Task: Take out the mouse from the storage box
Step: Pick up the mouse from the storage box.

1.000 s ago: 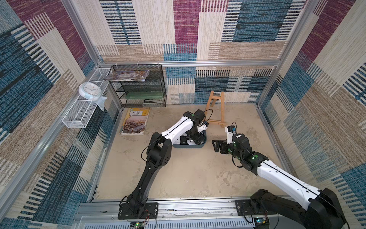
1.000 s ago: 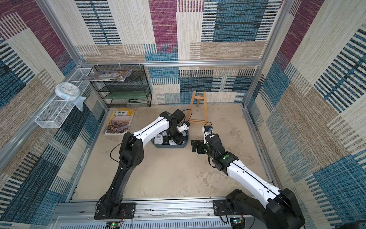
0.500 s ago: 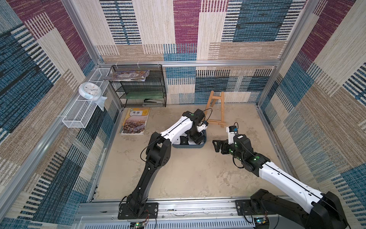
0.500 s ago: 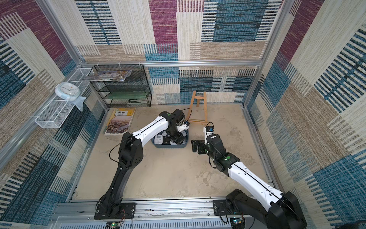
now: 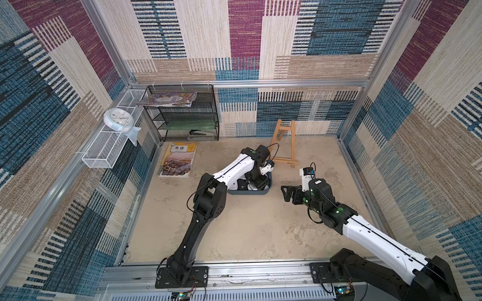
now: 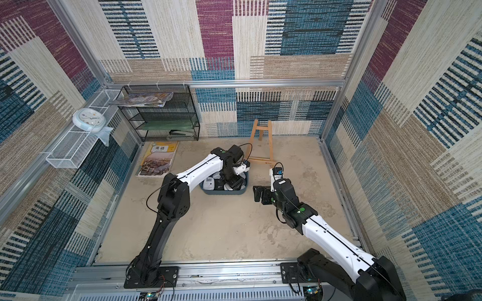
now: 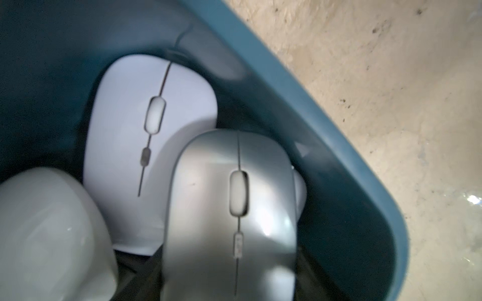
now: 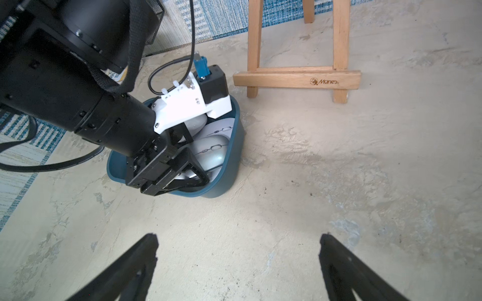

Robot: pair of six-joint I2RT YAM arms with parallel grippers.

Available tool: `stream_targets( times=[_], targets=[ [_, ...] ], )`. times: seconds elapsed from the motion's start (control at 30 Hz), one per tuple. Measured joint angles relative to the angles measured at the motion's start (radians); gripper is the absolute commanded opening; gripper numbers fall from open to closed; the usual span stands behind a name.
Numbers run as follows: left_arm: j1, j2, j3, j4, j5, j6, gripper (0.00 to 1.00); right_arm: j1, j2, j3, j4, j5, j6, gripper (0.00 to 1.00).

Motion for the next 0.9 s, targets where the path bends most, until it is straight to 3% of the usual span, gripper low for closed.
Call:
stream_targets(
  times=[0.57, 0.9],
  targets=[
    [-0.003, -0.294, -0.269, 0.180, -0.104, -0.098, 0.60, 0.001, 0.020, 0.013, -0.006, 0.003, 0.017, 1.00],
    [-0.005, -0.575, -0.573, 0.323, -0.170, -0.249, 0.58, 0.001, 0.042, 0.027, -0.010, 0.003, 0.029, 1.00]
  ],
)
